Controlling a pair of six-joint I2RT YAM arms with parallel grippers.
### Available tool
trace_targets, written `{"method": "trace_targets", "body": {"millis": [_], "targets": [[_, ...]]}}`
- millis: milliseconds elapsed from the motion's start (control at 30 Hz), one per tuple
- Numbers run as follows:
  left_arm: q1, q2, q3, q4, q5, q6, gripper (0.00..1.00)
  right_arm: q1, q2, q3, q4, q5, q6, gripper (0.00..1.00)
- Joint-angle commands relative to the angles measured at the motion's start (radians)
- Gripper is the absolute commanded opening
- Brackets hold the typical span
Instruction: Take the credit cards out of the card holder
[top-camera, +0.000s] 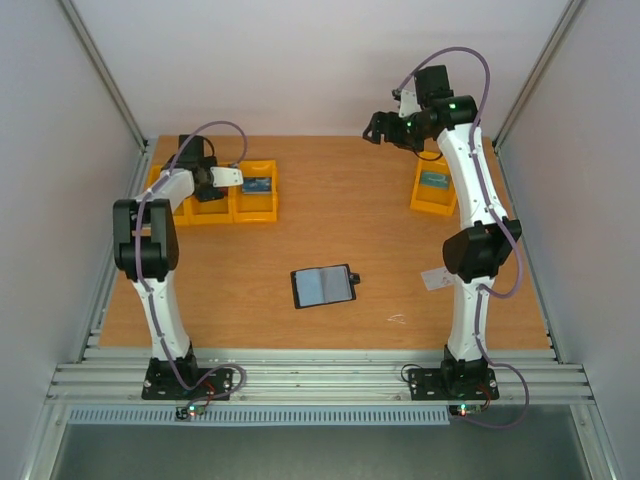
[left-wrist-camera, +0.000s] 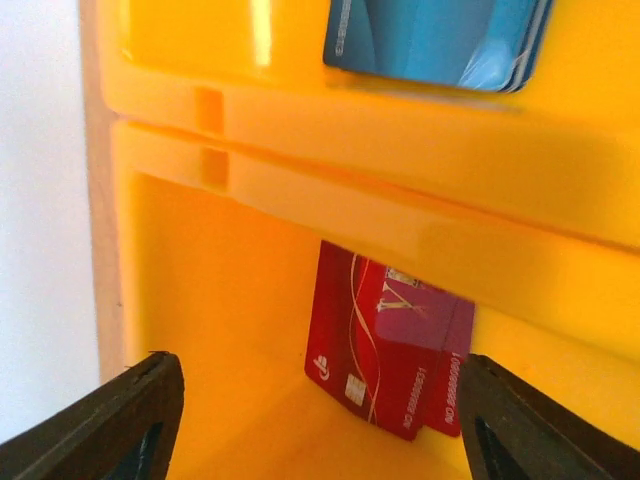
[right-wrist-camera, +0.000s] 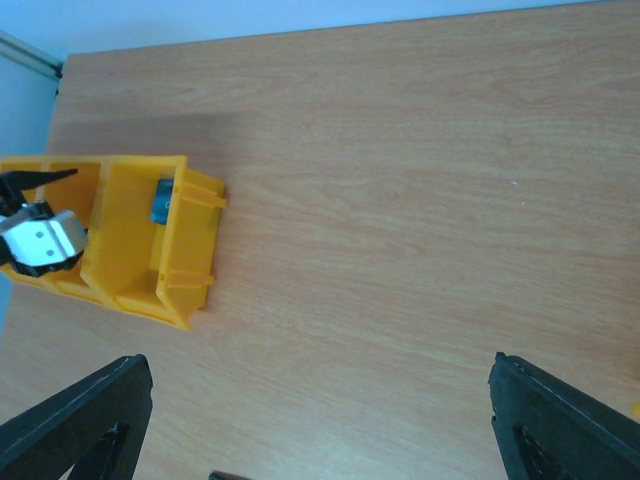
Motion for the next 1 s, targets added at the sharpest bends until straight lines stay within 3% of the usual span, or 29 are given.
{"method": "trace_targets", "body": {"millis": [0, 200, 300, 433, 500, 633, 733, 833, 967], "targets": [[0.003, -0.124, -0.038, 0.043, 0.081, -0.039, 0.78, 0.003, -0.069, -0.048, -0.002, -0.011, -0.026, 0.92], [-0.002, -0.253, -0.065, 0.043, 0.172, -0.191, 0.83, 0.029, -0.134, -0.209, 0.066, -0.015, -0.026, 0.89], [-0.041, -0.371, -0.095, 0.011, 0.210, -0.353, 0.84, 0.057, -0.146, -0.240, 0.054, 0.009, -0.025, 0.88], [-0.099, -0.514, -0.162, -0.082, 0.331, -0.673, 0.84, 0.113, -0.169, -0.286, 0.036, 0.060, -0.010, 0.87], [-0.119, -0.586, -0.228, -0.096, 0.399, -0.901, 0.84, 0.145, -0.179, -0.314, 0.024, 0.091, 0.001, 0.87], [-0.155, -0.720, -0.437, 0.029, 0.470, -1.299, 0.85, 0.222, -0.205, -0.369, -0.016, 0.144, 0.030, 0.85], [-0.187, -0.800, -0.594, 0.129, 0.418, -1.593, 0.91, 0.294, -0.249, -0.462, -0.032, 0.208, 0.037, 0.85], [-0.238, -0.862, -0.728, 0.160, 0.376, -1.791, 0.93, 0.361, -0.331, -0.599, -0.012, 0.248, 0.070, 0.85], [-0.324, -0.926, -0.841, 0.209, 0.352, -1.909, 0.93, 0.417, -0.456, -0.851, 0.085, 0.226, 0.175, 0.85]]}}
